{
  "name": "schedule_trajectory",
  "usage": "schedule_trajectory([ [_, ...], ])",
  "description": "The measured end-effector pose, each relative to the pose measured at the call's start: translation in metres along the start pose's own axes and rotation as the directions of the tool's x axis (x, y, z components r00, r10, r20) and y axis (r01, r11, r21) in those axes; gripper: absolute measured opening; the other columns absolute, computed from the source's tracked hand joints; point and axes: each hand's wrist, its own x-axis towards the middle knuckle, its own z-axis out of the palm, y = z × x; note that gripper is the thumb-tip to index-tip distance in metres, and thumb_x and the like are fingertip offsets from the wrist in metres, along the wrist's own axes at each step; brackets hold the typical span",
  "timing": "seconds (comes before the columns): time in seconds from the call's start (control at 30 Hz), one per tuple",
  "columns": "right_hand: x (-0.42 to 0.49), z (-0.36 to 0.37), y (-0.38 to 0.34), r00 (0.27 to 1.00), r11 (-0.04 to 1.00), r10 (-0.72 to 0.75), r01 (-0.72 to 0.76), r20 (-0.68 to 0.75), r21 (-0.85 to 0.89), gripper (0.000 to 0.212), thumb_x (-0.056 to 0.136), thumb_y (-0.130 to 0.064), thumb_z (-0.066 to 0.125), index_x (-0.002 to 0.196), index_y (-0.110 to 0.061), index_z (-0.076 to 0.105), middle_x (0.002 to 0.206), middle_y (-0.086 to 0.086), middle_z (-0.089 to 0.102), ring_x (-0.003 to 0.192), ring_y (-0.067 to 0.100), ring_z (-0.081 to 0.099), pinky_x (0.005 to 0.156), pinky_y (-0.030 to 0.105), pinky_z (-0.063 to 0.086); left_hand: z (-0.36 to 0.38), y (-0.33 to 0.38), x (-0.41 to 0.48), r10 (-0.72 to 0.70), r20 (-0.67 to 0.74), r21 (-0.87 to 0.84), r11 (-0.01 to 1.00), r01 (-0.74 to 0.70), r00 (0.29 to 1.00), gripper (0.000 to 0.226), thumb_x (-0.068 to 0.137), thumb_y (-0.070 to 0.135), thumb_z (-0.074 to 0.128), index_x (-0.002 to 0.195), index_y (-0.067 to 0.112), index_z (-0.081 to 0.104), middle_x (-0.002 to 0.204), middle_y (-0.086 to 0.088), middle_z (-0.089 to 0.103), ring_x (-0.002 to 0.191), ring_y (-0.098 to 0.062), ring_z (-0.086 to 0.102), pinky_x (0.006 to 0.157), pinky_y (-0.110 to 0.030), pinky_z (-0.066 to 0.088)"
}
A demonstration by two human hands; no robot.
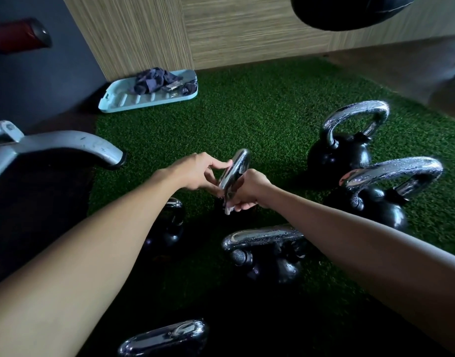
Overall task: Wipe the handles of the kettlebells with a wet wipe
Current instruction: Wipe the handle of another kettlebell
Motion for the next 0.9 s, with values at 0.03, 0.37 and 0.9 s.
schedule_trajectory([
  [0.03,0.002,0.002,0.001,1.000,1.000,0.009,-0.009,0.005,-0.028,0.028,0.066,0.000,0.092,0.087,0.005,0.074,0.072,0.019,0.075,0.074,0.033,0.075,0.081,0.045,0.062,-0.001,0.001,-0.001,-0.005,0.000,0.007,1.000,0.005,1.000,0.100,0.066,0.056,0.085,0.151,0.053,0.032,0.105,0.016,0.076,0.057,0.007,0.048,0.056,-0.026,0.039],
  [0.37,0.006,-0.054,0.020,0.971,0.999,0.031,-0.041,-0.237,-0.034,0.012,0.088,-0.013,0.079,0.099,-0.011,0.077,0.085,0.008,0.077,0.058,0.017,0.067,0.058,0.030,0.061,-0.009,0.022,-0.010,-0.049,0.006,0.138,0.989,0.048,0.999,0.111,0.059,0.066,0.085,0.154,0.048,0.029,0.125,0.006,0.071,0.089,-0.009,0.065,0.068,-0.029,0.051],
  [0.9,0.011,-0.082,0.016,0.794,0.946,-0.243,0.321,-0.557,0.045,0.040,0.074,-0.018,0.090,0.110,-0.024,0.076,0.086,-0.003,0.078,0.071,0.006,0.071,0.072,0.032,0.060,-0.003,0.031,0.016,-0.172,-0.130,0.287,0.936,0.203,0.976,0.070,0.069,0.024,0.093,0.132,0.032,0.066,0.112,-0.004,0.073,0.088,-0.015,0.059,0.069,-0.026,0.048],
])
